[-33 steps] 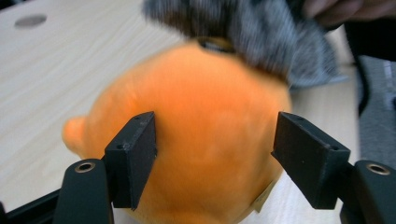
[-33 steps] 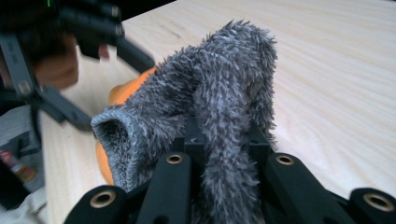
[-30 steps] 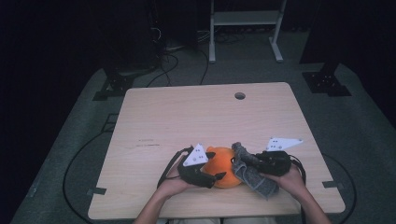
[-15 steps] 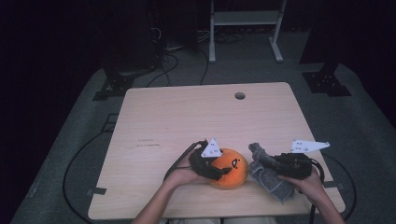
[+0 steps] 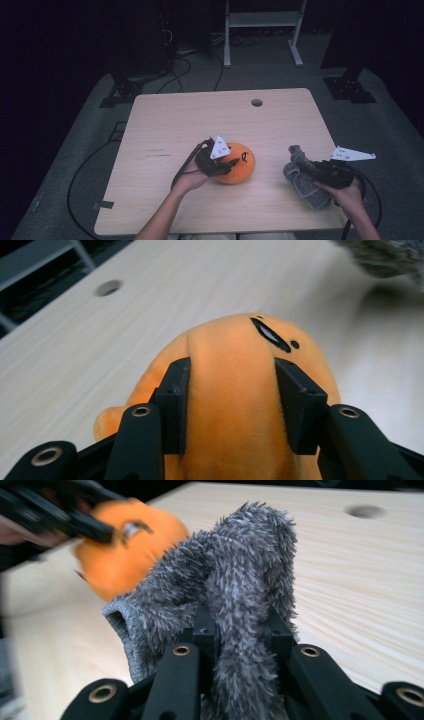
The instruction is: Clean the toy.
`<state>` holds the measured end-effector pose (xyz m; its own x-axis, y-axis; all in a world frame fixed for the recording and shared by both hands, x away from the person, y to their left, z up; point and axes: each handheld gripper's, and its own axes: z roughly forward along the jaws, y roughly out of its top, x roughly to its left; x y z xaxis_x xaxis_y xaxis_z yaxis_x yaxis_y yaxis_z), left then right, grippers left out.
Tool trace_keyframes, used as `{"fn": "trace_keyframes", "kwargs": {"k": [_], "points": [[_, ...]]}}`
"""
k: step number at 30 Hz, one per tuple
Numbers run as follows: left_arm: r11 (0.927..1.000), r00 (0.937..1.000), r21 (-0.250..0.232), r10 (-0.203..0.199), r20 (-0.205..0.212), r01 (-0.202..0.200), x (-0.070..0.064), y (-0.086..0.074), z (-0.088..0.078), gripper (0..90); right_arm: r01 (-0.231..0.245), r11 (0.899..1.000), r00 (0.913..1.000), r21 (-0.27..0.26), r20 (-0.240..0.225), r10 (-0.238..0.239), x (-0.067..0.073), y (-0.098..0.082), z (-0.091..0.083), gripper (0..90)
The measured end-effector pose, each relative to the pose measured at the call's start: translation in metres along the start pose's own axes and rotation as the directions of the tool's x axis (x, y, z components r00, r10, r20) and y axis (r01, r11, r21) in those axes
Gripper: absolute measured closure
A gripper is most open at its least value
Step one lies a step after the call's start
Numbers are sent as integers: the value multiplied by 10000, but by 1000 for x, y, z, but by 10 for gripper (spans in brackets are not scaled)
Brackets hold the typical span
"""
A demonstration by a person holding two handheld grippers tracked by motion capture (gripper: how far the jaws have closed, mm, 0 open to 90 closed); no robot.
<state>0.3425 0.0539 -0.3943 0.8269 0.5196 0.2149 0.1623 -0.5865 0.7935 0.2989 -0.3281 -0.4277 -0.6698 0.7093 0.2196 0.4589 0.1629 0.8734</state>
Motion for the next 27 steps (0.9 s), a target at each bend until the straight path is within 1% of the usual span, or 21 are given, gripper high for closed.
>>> {"fn": "trace_keyframes", "kwargs": {"k": [1,2,4,5,6,7,8,9,10,12,14,16,18,19,20,21,22,23,24,25,27], "points": [[10000,9999,48,-68,-129,69,4,0,1,520,47,9998,9996,177,261,-52,-3,-1,1,728],[9998,9996,-18,-205,-178,205,8,-1,2,516,65,9995,9991,293,411,-77,-6,-3,2,716],[9995,9991,123,-274,-334,278,13,-2,6,509,24,9987,9979,512,643,-57,-10,-7,6,695],[9992,9986,138,-371,-376,376,15,-3,8,506,100,9973,9969,721,771,-155,-10,-8,9,673],[9990,9984,184,-390,-418,398,17,-5,9,505,248,9955,9958,911,855,-326,-10,-10,11,644],[9987,9977,150,-488,-469,495,18,-6,11,502,304,9942,9950,1029,915,-399,-10,-11,14,615],[9987,9977,150,-488,-469,495,18,-6,11,500,304,9942,9950,1029,915,-399,-10,-11,14,615],[9975,9966,51,-704,-429,707,21,-8,11,499,306,9934,9943,1101,978,-415,-11,-11,18,552],[9974,9965,19,-717,-433,719,23,-9,10,497,299,9941,9945,1038,971,-401,-11,-11,18,535],[9964,9948,-30,-844,-569,844,24,-10,10,489,152,9964,9954,833,930,-229,-14,-11,19,492],[9963,9942,-55,-865,-636,863,26,-11,10,485,-49,9975,9958,704,913,-15,-16,-11,20,459],[9956,9939,-55,-939,-574,937,27,-12,10,468,-33,9983,9955,582,949,-23,-17,-10,20,448],[9951,9934,-127,-990,-578,984,27,-11,10,432,-130,9988,9963,470,857,89,-17,-10,20,444],[9951,9934,-127,-990,-578,984,27,-11,10,405,-130,9988,9963,470,857,89,-17,-10,20,444],[9951,9940,-147,-983,-486,977,27,-11,9,365,-65,9992,9967,394,806,33,-17,-10,20,430],[9923,9922,-474,-1166,-431,1145,26,-10,7,353,-61,9992,9968,401,797,29,-16,-10,20,429],[9891,9914,-774,-1278,-284,1253,27,-9,4,347,-44,9990,9966,445,823,8,-16,-10,20,429],[9891,9914,-774,-1278,-284,1253,27,-9,4,327,-44,9990,9966,445,823,8,-16,-10,20,429],[9883,9915,-860,-1281,-226,1258,27,-7,1,327,-32,9990,9966,451,818,-5,-15,-10,20,426],[9887,9912,-825,-1280,-324,1250,28,-5,0,256,-35,9994,9973,342,732,10,-14,-10,20,422],[9888,9908,-793,-1299,-369,1266,29,-2,-3,235,18,9995,9972,302,746,-40,-13,-10,20,419]]}}
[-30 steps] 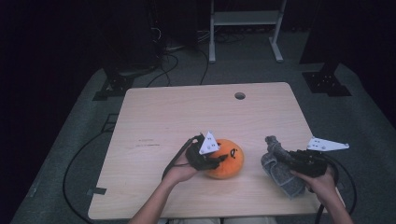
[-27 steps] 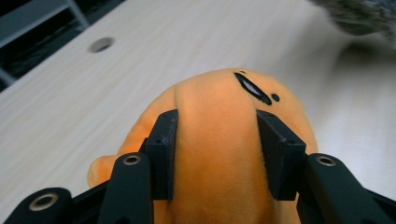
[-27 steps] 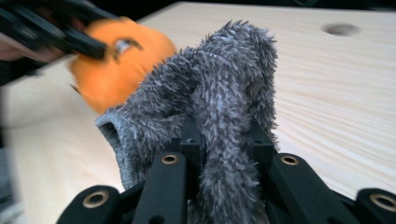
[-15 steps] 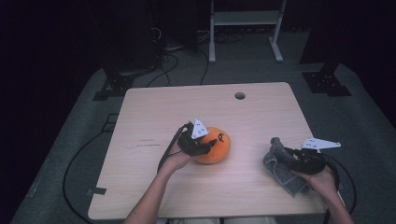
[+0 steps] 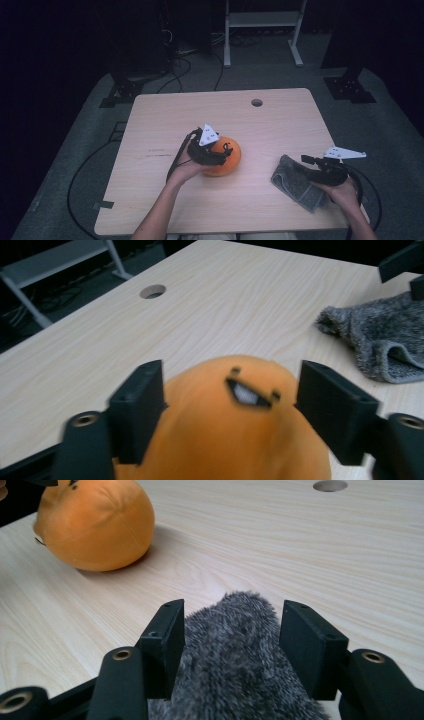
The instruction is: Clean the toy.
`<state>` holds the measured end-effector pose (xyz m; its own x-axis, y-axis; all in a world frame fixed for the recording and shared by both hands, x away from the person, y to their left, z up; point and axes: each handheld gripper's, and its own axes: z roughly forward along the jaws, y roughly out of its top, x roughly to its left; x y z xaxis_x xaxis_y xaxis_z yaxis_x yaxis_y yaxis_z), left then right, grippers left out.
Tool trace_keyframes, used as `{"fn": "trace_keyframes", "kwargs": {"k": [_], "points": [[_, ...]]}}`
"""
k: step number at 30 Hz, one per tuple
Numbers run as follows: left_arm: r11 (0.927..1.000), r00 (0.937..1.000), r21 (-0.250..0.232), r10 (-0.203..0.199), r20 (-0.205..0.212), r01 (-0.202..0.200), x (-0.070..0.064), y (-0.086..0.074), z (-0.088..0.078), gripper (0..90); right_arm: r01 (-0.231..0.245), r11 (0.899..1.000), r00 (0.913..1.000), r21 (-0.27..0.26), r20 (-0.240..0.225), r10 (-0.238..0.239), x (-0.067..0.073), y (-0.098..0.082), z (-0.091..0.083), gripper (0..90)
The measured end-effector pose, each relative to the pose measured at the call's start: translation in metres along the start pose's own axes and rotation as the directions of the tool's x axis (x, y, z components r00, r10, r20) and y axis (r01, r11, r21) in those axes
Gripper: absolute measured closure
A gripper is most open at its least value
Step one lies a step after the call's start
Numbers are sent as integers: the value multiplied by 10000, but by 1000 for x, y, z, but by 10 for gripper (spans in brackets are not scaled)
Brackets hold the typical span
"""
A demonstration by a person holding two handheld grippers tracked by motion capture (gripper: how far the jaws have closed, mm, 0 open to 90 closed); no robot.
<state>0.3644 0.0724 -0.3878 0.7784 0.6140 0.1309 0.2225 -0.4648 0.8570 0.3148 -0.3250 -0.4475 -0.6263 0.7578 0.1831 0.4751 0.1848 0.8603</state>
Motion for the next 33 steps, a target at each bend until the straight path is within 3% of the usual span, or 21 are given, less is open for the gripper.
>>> {"fn": "trace_keyframes", "kwargs": {"k": [12,15,21,23,25,32,33], "points": [[9990,9997,-438,-2,-237,-9,0,-3,-22,182,18,9994,9999,-340,-140,-23,9,3,-1,405],[9984,9997,-528,-205,-158,196,0,-9,-30,181,119,9997,9998,-218,-147,-122,12,3,-3,402],[9988,9990,-454,-199,-399,181,1,-18,-37,173,106,9992,9998,-392,-169,-112,14,4,-5,399],[9973,9978,-582,-476,-453,450,2,-23,-41,171,148,9996,9996,-238,-218,-153,15,3,-2,400],[9984,9975,-431,-394,-595,368,3,-25,-42,163,196,9996,9996,-183,-194,-200,15,3,1,400],[9971,9949,-579,-543,-850,494,4,-39,-56,156,274,9996,9994,-70,-187,-275,18,4,2,400],[9960,9938,-595,-715,-846,666,5,-40,-58,156,222,9997,9996,-125,-195,-224,18,4,3,400]]}}
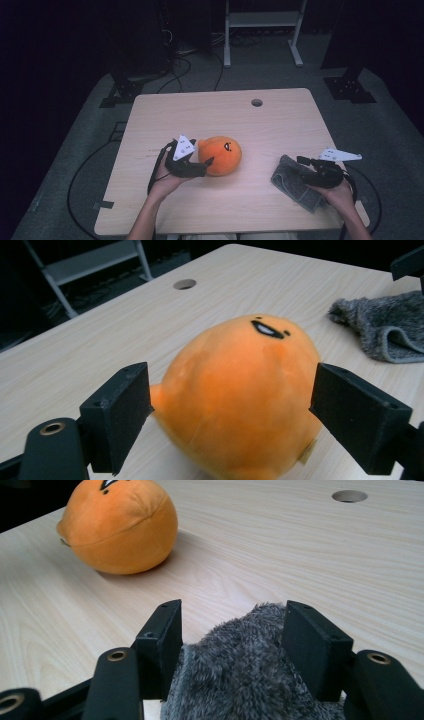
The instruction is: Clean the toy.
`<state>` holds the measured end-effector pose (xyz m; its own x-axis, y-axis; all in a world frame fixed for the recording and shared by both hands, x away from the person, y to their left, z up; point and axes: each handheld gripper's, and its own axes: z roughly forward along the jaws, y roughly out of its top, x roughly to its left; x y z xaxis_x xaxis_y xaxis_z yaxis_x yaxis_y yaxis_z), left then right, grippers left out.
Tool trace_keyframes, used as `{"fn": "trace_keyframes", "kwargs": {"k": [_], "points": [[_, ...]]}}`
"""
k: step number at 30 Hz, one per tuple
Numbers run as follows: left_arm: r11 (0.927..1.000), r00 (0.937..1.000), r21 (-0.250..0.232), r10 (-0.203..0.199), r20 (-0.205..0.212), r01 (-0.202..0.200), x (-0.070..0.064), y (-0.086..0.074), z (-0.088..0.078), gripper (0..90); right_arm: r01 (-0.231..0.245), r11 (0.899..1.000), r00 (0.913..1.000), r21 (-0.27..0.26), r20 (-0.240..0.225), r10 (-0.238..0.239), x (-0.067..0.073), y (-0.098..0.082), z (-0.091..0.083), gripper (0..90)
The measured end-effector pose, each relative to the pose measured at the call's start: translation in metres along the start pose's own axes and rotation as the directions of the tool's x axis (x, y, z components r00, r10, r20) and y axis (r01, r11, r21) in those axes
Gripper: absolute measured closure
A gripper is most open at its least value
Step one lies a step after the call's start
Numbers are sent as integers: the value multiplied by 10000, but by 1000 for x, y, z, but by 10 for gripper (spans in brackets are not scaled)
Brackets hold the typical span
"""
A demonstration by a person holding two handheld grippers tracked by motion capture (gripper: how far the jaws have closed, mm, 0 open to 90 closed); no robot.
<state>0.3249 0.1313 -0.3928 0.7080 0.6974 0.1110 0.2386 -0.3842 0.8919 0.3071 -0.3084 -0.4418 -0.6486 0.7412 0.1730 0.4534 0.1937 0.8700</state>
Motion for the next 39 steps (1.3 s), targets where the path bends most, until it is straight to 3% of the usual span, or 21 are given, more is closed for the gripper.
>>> {"fn": "trace_keyframes", "kwargs": {"k": [8,12,17,19,21,23,26,28,30,32,35,39], "points": [[9999,9999,-81,-105,-50,105,0,-11,-17,144,220,9994,9997,252,-95,-218,5,-1,0,400],[9998,9996,78,-178,-199,179,-2,-24,-29,135,305,9987,9992,402,-264,-295,8,-5,-3,399],[9992,9986,59,-381,-364,384,-2,-37,-37,126,288,9992,9993,276,-236,-282,7,-9,-9,399],[9978,9972,64,-658,-364,660,-3,-45,-38,124,213,9995,9996,245,-169,-209,6,-9,-10,397],[9981,9970,115,-591,-501,598,-5,-52,-38,121,111,9999,9997,87,-197,-109,7,-9,-13,394],[9958,9945,-21,-912,-506,912,-5,-60,-38,119,159,9999,9997,-33,-193,-159,9,-9,-15,394],[9919,9887,-342,-1250,-831,1226,-7,-74,-37,117,133,9998,9998,-128,-141,-135,12,-9,-15,394],[9903,9860,-316,-1376,-942,1352,-9,-83,-36,118,259,9996,9996,-72,-73,-260,14,-9,-14,393],[9918,9881,-123,-1278,-860,1272,-8,-89,-37,117,388,9992,9992,-89,-104,-389,17,-9,-14,392],[9956,9887,110,-913,-1192,933,-7,-92,-36,116,499,9988,9987,-16,-102,-499,20,-9,-13,392],[9943,9848,-84,-1066,-1375,1064,-5,-92,-37,113,633,9978,9979,173,-109,-631,23,-10,-9,391],[9944,9861,-65,-1058,-1285,1059,-6,-92,-37,111,766,9967,9970,277,-104,-763,24,-11,-7,390]]}}
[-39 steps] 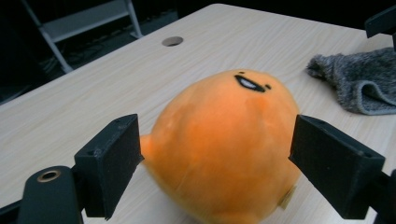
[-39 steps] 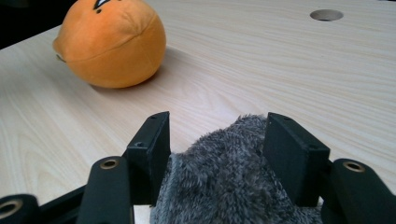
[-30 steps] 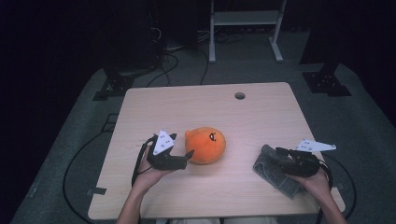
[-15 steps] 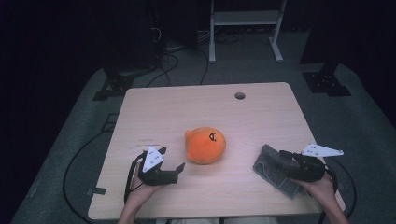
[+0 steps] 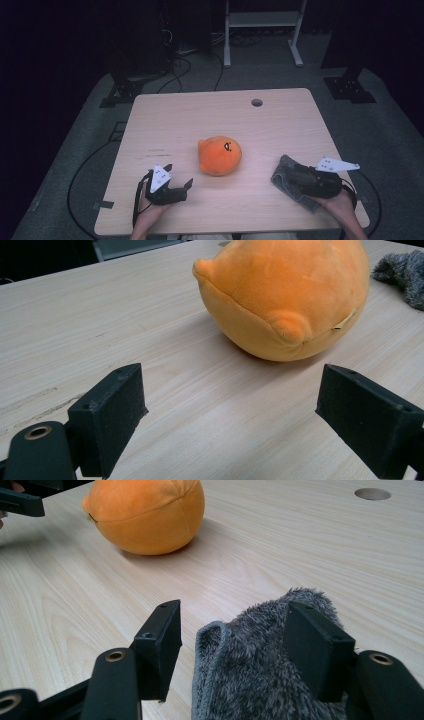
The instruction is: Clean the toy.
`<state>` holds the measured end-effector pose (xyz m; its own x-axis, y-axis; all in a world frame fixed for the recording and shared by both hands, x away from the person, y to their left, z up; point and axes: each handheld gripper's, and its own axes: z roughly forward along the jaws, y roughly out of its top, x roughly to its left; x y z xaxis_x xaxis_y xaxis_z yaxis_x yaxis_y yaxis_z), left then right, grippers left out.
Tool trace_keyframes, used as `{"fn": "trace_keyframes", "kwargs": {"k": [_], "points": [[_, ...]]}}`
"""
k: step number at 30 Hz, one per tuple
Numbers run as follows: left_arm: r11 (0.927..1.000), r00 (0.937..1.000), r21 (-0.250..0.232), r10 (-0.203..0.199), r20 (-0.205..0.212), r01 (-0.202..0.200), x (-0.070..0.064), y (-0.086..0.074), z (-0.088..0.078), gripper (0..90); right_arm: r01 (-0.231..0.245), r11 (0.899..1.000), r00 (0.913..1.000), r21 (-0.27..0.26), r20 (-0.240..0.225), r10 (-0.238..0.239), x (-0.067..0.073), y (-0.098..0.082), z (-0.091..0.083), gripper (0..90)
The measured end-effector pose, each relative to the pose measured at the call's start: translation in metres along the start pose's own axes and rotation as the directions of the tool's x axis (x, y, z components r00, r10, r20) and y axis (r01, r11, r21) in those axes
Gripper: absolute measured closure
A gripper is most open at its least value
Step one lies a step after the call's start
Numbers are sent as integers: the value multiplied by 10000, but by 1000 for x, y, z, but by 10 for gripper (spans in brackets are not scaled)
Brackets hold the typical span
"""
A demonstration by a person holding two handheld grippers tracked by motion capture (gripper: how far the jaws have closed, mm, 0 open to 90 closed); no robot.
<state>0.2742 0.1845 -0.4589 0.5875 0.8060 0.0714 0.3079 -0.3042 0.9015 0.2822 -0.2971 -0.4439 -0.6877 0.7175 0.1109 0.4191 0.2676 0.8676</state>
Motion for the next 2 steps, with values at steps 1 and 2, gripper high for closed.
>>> {"fn": "trace_keyframes", "kwargs": {"k": [1,2], "points": [[10000,10000,19,89,-40,-89,-1,0,0,110,8,10000,10000,-20,-4,-8,0,0,0,389],[10000,10000,19,89,-40,-89,-1,0,0,110,-9,10000,10000,-39,-21,9,-1,0,-1,388]]}}
